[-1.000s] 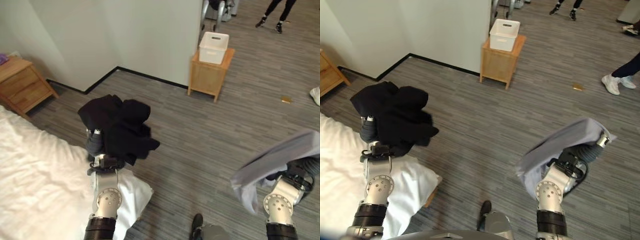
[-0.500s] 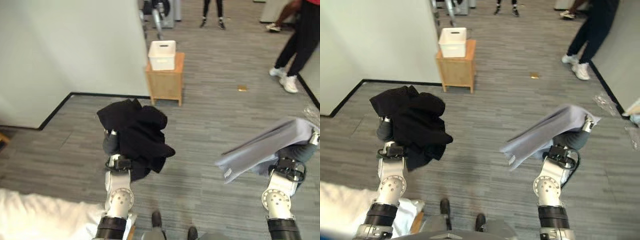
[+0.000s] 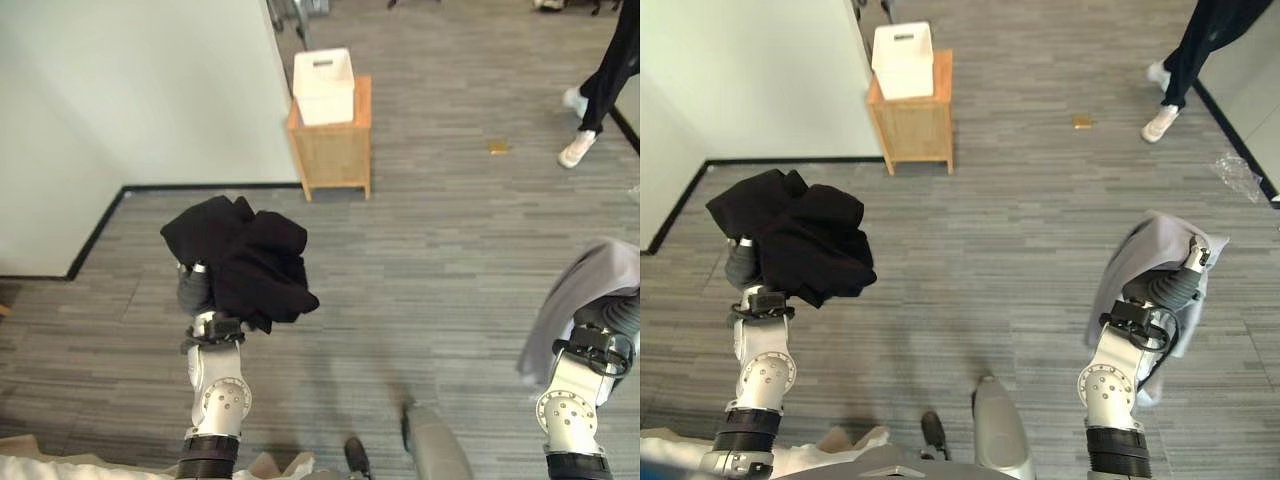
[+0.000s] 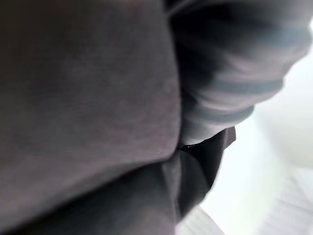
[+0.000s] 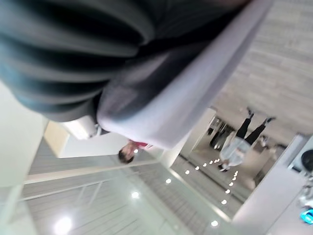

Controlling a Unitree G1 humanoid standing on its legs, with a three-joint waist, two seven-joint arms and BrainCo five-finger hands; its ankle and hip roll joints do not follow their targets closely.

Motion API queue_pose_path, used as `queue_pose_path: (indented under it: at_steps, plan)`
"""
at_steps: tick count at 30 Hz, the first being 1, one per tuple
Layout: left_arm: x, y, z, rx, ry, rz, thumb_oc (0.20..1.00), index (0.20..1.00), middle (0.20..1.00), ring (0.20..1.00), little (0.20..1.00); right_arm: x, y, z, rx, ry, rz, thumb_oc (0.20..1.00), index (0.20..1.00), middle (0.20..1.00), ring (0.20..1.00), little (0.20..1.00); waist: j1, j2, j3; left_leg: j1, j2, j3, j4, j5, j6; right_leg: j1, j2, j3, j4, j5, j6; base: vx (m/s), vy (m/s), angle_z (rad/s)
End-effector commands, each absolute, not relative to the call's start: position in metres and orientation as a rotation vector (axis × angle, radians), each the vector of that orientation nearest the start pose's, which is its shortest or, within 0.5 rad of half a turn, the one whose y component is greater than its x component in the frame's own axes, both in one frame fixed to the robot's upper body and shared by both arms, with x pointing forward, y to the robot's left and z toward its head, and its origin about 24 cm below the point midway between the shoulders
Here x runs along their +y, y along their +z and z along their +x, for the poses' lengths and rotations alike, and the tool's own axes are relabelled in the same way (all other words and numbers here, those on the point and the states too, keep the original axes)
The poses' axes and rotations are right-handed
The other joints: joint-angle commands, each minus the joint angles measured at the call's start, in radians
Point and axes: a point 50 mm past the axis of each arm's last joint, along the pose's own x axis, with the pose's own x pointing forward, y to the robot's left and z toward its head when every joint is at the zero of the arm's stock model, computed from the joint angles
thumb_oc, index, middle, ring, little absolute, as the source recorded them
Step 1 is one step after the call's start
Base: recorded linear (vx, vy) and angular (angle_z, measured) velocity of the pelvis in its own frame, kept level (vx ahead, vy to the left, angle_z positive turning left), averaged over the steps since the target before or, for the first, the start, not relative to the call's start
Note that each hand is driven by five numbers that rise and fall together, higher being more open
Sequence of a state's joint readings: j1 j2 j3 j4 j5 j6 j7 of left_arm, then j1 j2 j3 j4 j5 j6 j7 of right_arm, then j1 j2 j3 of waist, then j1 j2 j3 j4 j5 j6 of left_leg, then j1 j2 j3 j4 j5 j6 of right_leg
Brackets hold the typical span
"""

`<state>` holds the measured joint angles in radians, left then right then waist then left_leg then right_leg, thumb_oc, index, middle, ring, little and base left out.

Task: Pick up bed clothes into laundry basket.

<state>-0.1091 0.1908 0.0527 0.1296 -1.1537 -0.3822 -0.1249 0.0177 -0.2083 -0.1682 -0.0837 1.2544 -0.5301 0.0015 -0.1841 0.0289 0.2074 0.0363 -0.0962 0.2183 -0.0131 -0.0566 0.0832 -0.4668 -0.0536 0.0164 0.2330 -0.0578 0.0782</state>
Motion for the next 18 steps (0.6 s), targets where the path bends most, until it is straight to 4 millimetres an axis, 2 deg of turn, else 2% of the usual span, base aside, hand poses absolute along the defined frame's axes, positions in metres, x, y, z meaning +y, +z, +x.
queue_pose_path:
  at_steps: [1,2,3,4,5,6,7,8,9,10,12,13,14,15,17,18]
  plan:
    - [0.226,0.125,0.274,-0.615,-0.031,-0.734,0.200,0.200,0.200,0.200,0.200,-0.269,0.129,0.231,-0.805,-0.266,0.881,0.200,0.200,0.200,0.200,0.200,-0.023,-0.002,-0.007,0.139,0.080,0.034,-0.011,-0.074,-0.132,0.114,-0.100,-0.206,-0.229,0.203,0.091,0.48,-0.161,0.78]
    - [0.228,0.125,0.273,-0.614,-0.030,-0.718,0.200,0.200,0.200,0.200,0.200,-0.270,0.131,0.231,-0.811,-0.257,0.872,0.200,0.200,0.200,0.200,0.200,-0.026,-0.001,-0.009,0.166,0.075,0.038,-0.012,-0.085,-0.138,0.106,-0.118,-0.253,-0.259,0.220,0.095,0.67,-0.242,0.56]
    - [0.232,0.121,0.268,-0.602,-0.026,-0.686,0.200,0.200,0.200,0.200,0.200,-0.270,0.135,0.231,-0.821,-0.232,0.860,0.200,0.200,0.200,0.200,0.200,-0.036,0.008,-0.021,0.215,0.074,0.035,0.012,-0.121,-0.148,0.121,-0.140,-0.288,-0.245,0.246,0.098,0.70,-0.291,0.35]
    - [0.235,0.119,0.265,-0.598,-0.001,-0.660,0.200,0.200,0.200,0.200,0.200,-0.269,0.138,0.232,-0.829,-0.221,0.837,0.200,0.200,0.200,0.200,0.200,-0.032,0.018,-0.028,0.233,0.084,0.035,0.057,-0.107,-0.162,0.145,-0.140,-0.321,-0.225,0.248,0.086,0.91,-0.380,0.23]
    - [0.238,0.113,0.259,-0.596,0.004,-0.691,0.200,0.200,0.200,0.200,0.200,-0.275,0.140,0.231,-0.831,-0.228,0.826,0.200,0.200,0.200,0.200,0.200,-0.039,0.034,-0.042,0.201,0.128,0.032,0.256,0.006,-0.214,0.197,-0.103,-0.296,-0.200,0.228,0.042,0.57,-0.264,0.22]
    - [0.238,0.113,0.259,-0.596,0.004,-0.692,0.200,0.200,0.200,0.200,0.200,-0.275,0.140,0.231,-0.830,-0.228,0.826,0.200,0.200,0.200,0.200,0.200,-0.040,0.038,-0.043,0.196,0.134,0.031,0.266,0.002,-0.217,0.197,-0.098,-0.299,-0.202,0.228,0.040,0.60,-0.333,0.14]
    - [0.239,0.108,0.258,-0.583,0.033,-0.716,0.200,0.200,0.200,0.200,0.200,-0.274,0.139,0.235,-0.830,-0.231,0.835,0.200,0.200,0.200,0.200,0.200,-0.028,0.039,-0.042,0.156,0.163,0.042,0.423,0.112,-0.258,0.224,-0.086,-0.307,-0.172,0.205,0.013,0.24,-0.187,0.03]
    - [0.239,0.108,0.258,-0.584,0.034,-0.716,0.200,0.200,0.200,0.200,0.200,-0.274,0.139,0.235,-0.831,-0.230,0.835,0.200,0.200,0.200,0.200,0.200,-0.030,0.042,-0.043,0.148,0.169,0.038,0.435,0.108,-0.262,0.221,-0.083,-0.310,-0.169,0.202,0.010,0.52,-0.466,-0.39]
    - [0.238,0.120,0.255,-0.636,0.008,-0.716,0.200,0.200,0.200,0.200,0.200,-0.273,0.146,0.236,-0.845,-0.199,0.838,0.200,0.200,0.200,0.200,0.200,-0.005,0.014,-0.027,0.043,0.205,0.050,0.657,0.194,-0.292,0.296,-0.067,-0.291,-0.188,0.150,-0.039,0.59,-0.527,-0.34]
    - [0.238,0.117,0.256,-0.615,0.007,-0.714,0.200,0.200,0.200,0.200,0.200,-0.278,0.148,0.236,-0.834,-0.219,0.807,0.200,0.200,0.200,0.200,0.200,0.028,-0.009,-0.008,-0.033,0.234,0.063,0.726,0.187,-0.289,0.363,-0.046,-0.266,-0.200,0.106,-0.066,0.73,-0.594,-0.42]
    - [0.233,0.113,0.261,-0.590,0.015,-0.747,0.200,0.200,0.200,0.200,0.200,-0.275,0.150,0.238,-0.836,-0.203,0.829,0.200,0.200,0.200,0.200,0.200,0.058,-0.027,0.003,-0.132,0.273,0.076,0.677,0.167,-0.268,0.426,-0.048,-0.246,-0.224,0.083,-0.068,0.45,-0.252,-0.42]
    - [0.233,0.113,0.261,-0.591,0.014,-0.747,0.200,0.200,0.200,0.200,0.200,-0.275,0.150,0.238,-0.838,-0.203,0.829,0.200,0.200,0.200,0.200,0.200,0.059,-0.029,0.001,-0.133,0.271,0.079,0.675,0.170,-0.265,0.424,-0.051,-0.245,-0.226,0.086,-0.067,0.31,-0.092,-0.63]
    - [0.232,0.111,0.262,-0.578,0.020,-0.754,0.200,0.200,0.200,0.200,0.200,-0.273,0.152,0.240,-0.836,-0.187,0.825,0.200,0.200,0.200,0.200,0.200,0.076,-0.031,0.005,-0.178,0.284,0.070,0.615,0.155,-0.255,0.451,-0.053,-0.241,-0.231,0.075,-0.059,0.35,-0.017,-0.64]
    - [0.231,0.110,0.262,-0.573,0.020,-0.760,0.200,0.200,0.200,0.200,0.200,-0.274,0.154,0.241,-0.835,-0.181,0.808,0.200,0.200,0.200,0.200,0.200,0.093,-0.024,0.004,-0.212,0.284,0.055,0.475,0.152,-0.240,0.472,-0.050,-0.233,-0.236,0.067,-0.045,0.46,-0.015,-0.53]
    - [0.230,0.109,0.261,-0.566,0.014,-0.764,0.200,0.200,0.200,0.200,0.200,-0.274,0.154,0.241,-0.825,-0.178,0.801,0.200,0.200,0.200,0.200,0.200,0.099,-0.026,-0.001,-0.195,0.271,0.057,0.406,0.164,-0.232,0.482,-0.054,-0.221,-0.237,0.065,-0.041,0.32,0.018,-0.49]
    - [0.231,0.105,0.260,-0.561,0.024,-0.768,0.200,0.200,0.200,0.200,0.200,-0.277,0.153,0.240,-0.820,-0.180,0.769,0.200,0.200,0.200,0.200,0.200,0.112,-0.009,-0.012,-0.212,0.254,0.063,0.219,0.194,-0.231,0.498,-0.042,-0.223,-0.236,0.037,-0.030,0.79,-0.002,-0.61]
